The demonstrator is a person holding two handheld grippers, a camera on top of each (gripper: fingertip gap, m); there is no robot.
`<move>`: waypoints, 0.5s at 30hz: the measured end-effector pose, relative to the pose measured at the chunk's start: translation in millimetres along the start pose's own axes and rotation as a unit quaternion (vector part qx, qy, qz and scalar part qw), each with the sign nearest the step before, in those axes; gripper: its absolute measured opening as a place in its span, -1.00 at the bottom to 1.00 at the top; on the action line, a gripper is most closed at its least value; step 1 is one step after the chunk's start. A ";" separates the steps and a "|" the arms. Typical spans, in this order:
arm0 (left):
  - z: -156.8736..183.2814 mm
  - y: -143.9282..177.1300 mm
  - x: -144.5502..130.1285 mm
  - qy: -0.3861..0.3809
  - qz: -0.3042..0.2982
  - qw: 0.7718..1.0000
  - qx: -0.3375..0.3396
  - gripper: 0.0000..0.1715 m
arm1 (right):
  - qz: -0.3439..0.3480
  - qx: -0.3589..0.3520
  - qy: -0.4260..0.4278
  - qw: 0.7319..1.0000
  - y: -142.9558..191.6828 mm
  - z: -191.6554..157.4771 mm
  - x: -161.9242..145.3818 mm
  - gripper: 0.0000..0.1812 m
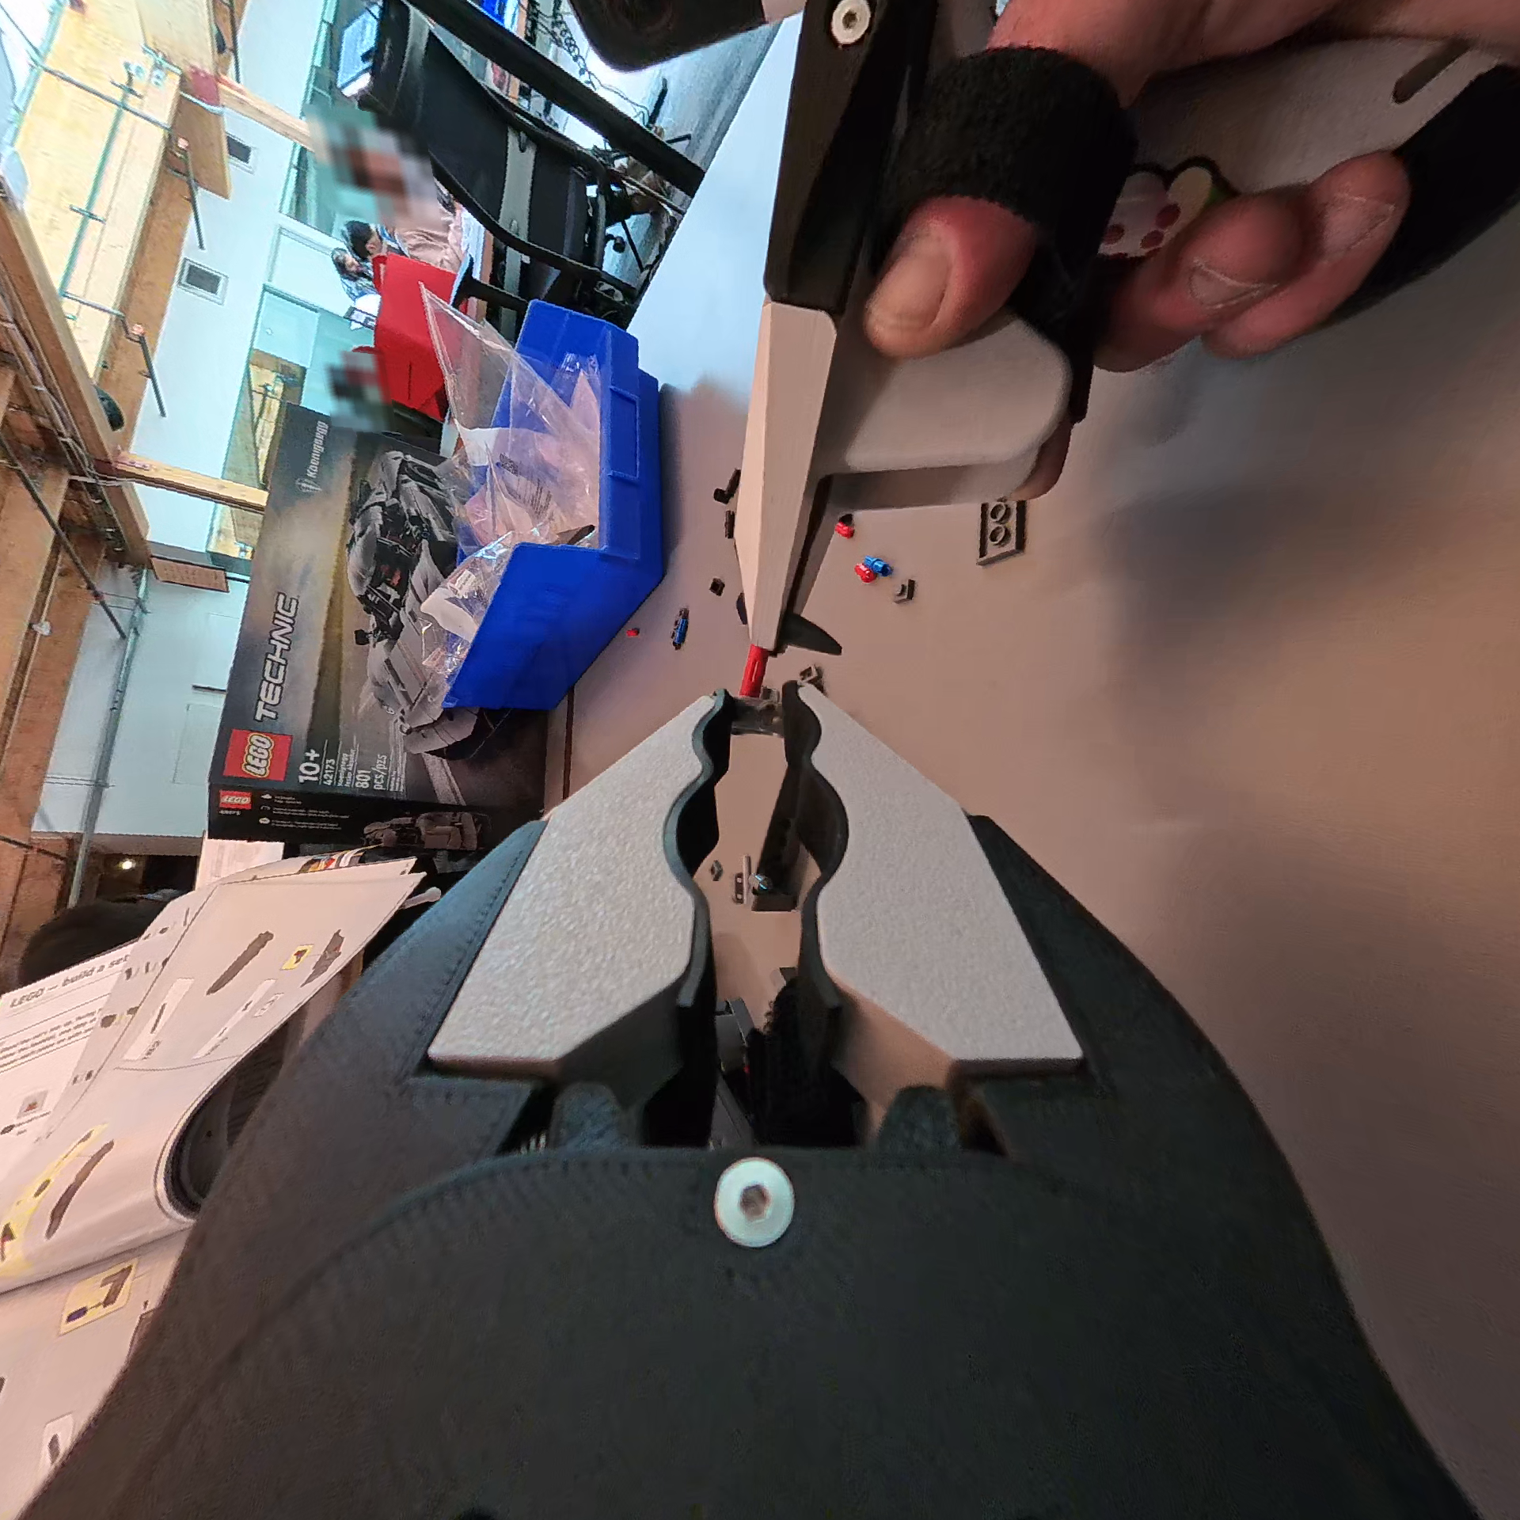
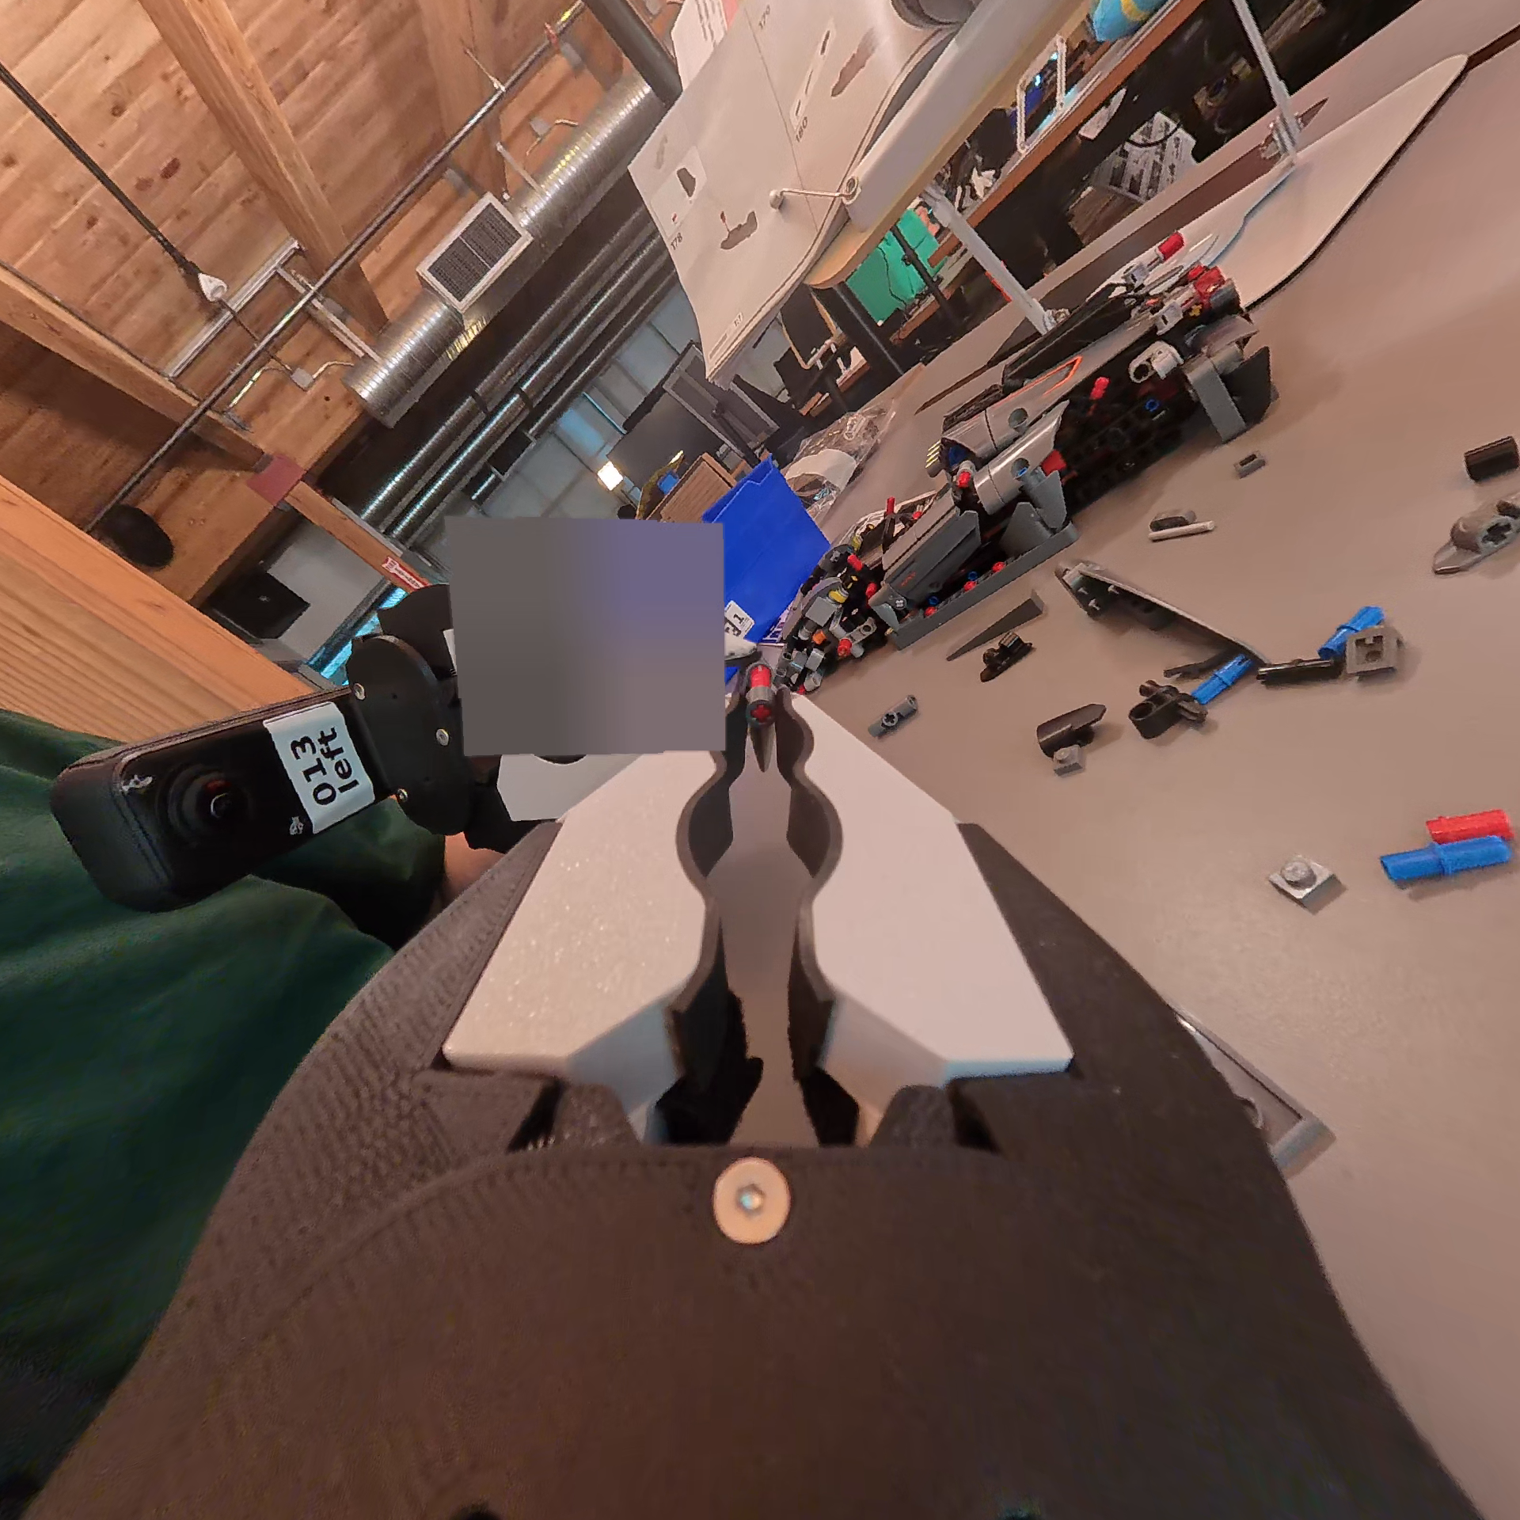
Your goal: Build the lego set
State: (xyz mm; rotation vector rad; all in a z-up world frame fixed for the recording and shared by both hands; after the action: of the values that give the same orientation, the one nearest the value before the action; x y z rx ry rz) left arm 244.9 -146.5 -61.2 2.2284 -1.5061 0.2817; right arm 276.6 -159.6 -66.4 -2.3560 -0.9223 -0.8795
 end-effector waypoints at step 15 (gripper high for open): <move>-7.2 -0.7 6.2 0.045 0.024 0.999 -0.011 -1.00 | 0.010 0.006 0.003 1.000 -0.3 -0.8 2.9 -0.95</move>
State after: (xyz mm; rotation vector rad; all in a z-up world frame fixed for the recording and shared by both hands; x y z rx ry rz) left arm 248.4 -148.2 -52.5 2.1357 -1.5086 0.3731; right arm 277.7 -158.6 -63.8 -2.3468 -0.8975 -0.8713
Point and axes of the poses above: each gripper's, where its closed fingertips meet, y back along the fingers, x out of its top, z = x × y across the jaws, the point moved 2 cm from there along y, back along the fingers, and after that the axes turned 10 degrees about x, right-handed, at the moved point
